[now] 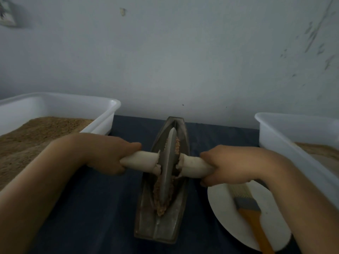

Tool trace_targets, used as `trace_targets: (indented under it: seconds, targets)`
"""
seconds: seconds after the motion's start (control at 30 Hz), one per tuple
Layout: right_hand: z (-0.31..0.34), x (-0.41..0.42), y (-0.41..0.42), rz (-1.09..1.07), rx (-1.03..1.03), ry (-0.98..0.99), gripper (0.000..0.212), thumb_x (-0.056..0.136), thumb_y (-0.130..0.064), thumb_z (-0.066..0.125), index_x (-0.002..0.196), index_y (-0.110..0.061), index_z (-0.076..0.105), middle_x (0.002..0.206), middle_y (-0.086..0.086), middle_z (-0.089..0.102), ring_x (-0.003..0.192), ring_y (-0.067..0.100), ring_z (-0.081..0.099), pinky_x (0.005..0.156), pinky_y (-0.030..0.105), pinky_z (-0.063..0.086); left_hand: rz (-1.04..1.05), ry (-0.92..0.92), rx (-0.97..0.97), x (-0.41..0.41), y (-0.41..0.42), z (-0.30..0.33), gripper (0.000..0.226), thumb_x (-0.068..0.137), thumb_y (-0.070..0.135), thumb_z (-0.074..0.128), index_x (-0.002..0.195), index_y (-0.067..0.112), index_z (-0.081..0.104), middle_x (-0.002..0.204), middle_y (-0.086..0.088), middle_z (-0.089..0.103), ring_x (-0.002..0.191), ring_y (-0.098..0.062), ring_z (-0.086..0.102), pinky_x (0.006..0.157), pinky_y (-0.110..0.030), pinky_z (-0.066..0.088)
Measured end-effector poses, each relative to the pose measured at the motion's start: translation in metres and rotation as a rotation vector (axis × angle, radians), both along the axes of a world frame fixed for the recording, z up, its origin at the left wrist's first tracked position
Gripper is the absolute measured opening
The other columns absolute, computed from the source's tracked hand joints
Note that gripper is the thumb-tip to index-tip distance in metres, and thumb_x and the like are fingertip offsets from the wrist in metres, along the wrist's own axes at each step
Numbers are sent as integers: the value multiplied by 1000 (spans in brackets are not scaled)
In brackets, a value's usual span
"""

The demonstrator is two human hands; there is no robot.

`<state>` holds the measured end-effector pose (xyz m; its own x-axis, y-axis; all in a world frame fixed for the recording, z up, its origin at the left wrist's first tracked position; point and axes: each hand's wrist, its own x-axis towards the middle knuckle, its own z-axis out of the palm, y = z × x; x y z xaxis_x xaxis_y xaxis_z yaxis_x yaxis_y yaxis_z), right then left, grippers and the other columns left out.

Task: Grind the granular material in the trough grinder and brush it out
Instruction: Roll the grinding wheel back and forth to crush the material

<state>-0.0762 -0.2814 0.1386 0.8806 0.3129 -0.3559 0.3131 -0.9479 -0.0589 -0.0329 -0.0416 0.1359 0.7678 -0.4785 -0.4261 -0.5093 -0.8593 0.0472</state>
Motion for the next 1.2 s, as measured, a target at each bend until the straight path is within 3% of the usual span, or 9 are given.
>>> trace_targets:
  seconds: [0.1, 0.17, 0.3, 0.5, 0.6, 0.8, 0.97, 1.07, 1.2]
  targets:
    - [-4, 9, 0, -33, 29, -44, 28, 87, -33, 61, 107, -13, 55, 99, 4, 60, 87, 17, 57, 63, 25, 41, 38, -22, -42, 6, -3, -7, 28, 93, 19, 52, 102, 30, 29, 84, 11, 43, 73, -4, 44, 64, -18, 36]
    - [-11, 19, 0, -45, 27, -120, 25, 88, -30, 60, 106, -13, 53, 94, 1, 56, 84, 16, 54, 58, 22, 36, 54, -103, -64, 15, -6, -15, 31, 92, 18, 54, 107, 28, 29, 93, 8, 43, 82, -7, 46, 73, -20, 37]
    - [-30, 40, -7, -64, 30, -356, 18, 89, -28, 55, 97, -17, 43, 95, 1, 54, 80, 17, 49, 53, 25, 29, 83, -451, -97, 36, -10, -38, 36, 91, 20, 54, 120, 22, 34, 118, -1, 47, 108, -19, 48, 93, -33, 39]
    - [-53, 58, -10, -58, -29, -759, 20, 90, -27, 51, 105, -15, 45, 105, 4, 55, 95, 24, 51, 67, 31, 22, 67, -855, -245, 50, -16, -64, 40, 86, 19, 57, 122, 21, 40, 118, -1, 45, 107, -19, 44, 92, -33, 33]
    - [-52, 55, -8, -54, -56, -764, 17, 90, -23, 50, 103, -14, 45, 104, 4, 55, 94, 23, 51, 67, 30, 21, 68, -832, -228, 49, -14, -62, 40, 87, 22, 56, 123, 22, 37, 118, 0, 46, 107, -19, 45, 92, -33, 34]
    - [-30, 35, -6, -52, 6, -327, 19, 89, -28, 55, 101, -17, 44, 87, -3, 46, 75, 13, 42, 49, 19, 23, 35, -436, -61, 31, -9, -34, 43, 90, 24, 55, 126, 25, 30, 119, 1, 49, 106, -15, 50, 89, -29, 39]
    - [-8, 13, -2, -30, 17, -52, 27, 88, -32, 60, 107, -13, 56, 96, 2, 59, 85, 17, 58, 62, 23, 40, 8, -118, 12, 9, -5, -11, 34, 93, 22, 53, 111, 31, 26, 98, 7, 44, 87, -8, 46, 78, -22, 36]
    - [-4, 8, -2, -30, 29, -11, 29, 88, -33, 60, 108, -13, 57, 102, 6, 62, 93, 21, 61, 68, 28, 42, 13, -69, -2, 7, -4, -7, 32, 93, 21, 52, 106, 32, 25, 94, 8, 44, 82, -6, 46, 76, -21, 36]
    - [-11, 20, -2, -34, 25, -87, 23, 89, -30, 59, 101, -12, 52, 89, 1, 56, 74, 11, 51, 55, 21, 34, 44, -143, -14, 16, -7, -17, 33, 93, 19, 53, 115, 25, 30, 106, 0, 47, 94, -12, 49, 82, -25, 40]
